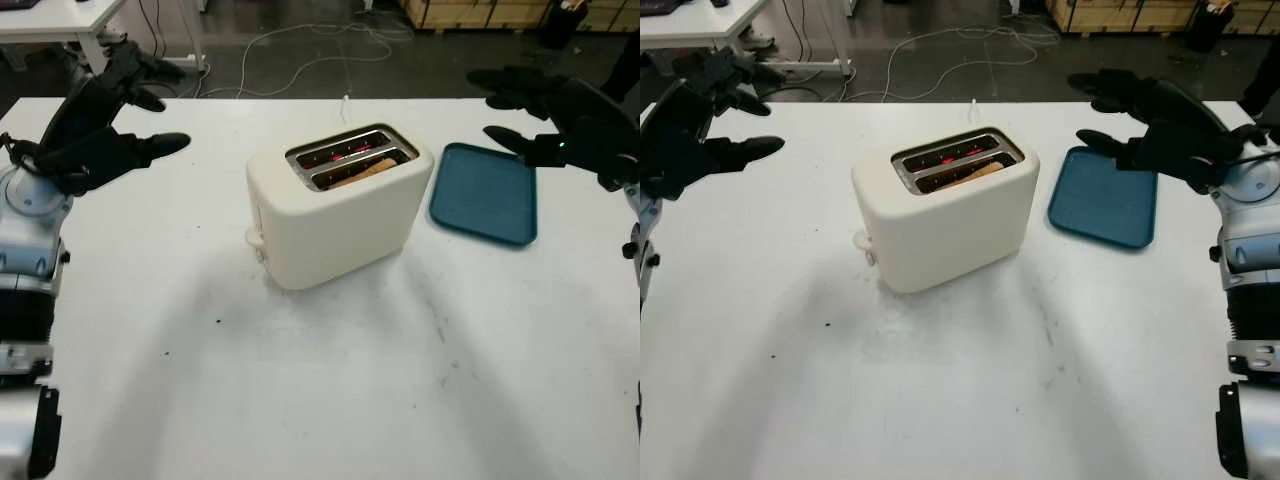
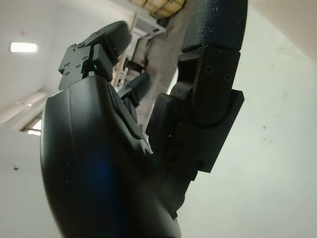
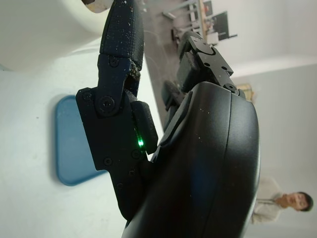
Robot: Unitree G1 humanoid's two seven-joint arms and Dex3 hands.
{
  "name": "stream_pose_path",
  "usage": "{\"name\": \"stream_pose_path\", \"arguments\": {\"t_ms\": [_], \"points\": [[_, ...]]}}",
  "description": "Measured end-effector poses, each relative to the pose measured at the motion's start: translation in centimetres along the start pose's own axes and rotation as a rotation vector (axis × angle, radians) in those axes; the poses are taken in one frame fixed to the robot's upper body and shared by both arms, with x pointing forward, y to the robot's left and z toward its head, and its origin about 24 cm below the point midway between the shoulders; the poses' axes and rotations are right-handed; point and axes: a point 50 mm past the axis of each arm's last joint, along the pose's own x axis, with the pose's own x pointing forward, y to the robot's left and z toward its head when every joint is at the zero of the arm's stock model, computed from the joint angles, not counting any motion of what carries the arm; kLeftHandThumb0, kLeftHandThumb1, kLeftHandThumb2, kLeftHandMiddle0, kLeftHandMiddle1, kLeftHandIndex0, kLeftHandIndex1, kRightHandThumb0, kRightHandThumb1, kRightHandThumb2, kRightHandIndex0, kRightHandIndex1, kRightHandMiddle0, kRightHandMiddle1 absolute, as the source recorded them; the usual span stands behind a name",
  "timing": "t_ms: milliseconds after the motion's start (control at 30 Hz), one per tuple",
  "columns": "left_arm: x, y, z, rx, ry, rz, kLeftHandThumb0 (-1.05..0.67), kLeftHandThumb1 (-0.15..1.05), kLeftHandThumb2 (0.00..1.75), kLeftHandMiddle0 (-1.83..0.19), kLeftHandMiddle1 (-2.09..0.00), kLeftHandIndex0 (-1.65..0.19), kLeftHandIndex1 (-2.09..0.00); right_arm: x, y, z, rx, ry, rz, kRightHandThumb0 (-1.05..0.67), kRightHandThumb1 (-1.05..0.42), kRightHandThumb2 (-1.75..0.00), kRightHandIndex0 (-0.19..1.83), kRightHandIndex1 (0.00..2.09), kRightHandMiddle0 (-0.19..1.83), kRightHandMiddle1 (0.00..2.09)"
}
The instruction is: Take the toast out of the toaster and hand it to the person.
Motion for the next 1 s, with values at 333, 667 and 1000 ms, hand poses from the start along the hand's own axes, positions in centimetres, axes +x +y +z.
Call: {"name": "stream_pose_path", "arguments": {"t_ms": [333, 667, 1000], "points": [[-1.3, 0.8, 0.8, -0.029, 0.006, 0.02, -1.01, 0.92, 0.13, 0.0, -0.43, 0.0, -0.38, 0.2, 0.1, 1.1, -0.027, -0.021, -0.004, -0.85, -0.92, -0.61, 0.0, 0.58, 0.27, 0.0], [-1.4, 0.8, 0.7, -0.03, 0.009, 0.008, -0.99, 0.92, 0.13, 0.0, -0.4, 0.0, -0.35, 0.2, 0.0, 1.8, -0.029, -0.007, -0.014, -0.88, -0.92, -0.61, 0.0, 0.52, 0.26, 0.0], [-1.5, 1.0, 0.8, -0.027, 0.002, 0.014, -0.96, 0.92, 0.11, 0.0, -0.42, 0.0, -0.37, 0.5, 0.5, 2.2, -0.044, 0.012, -0.013, -0.84, -0.92, -0.64, 0.03, 0.54, 0.28, 0.02]]}}
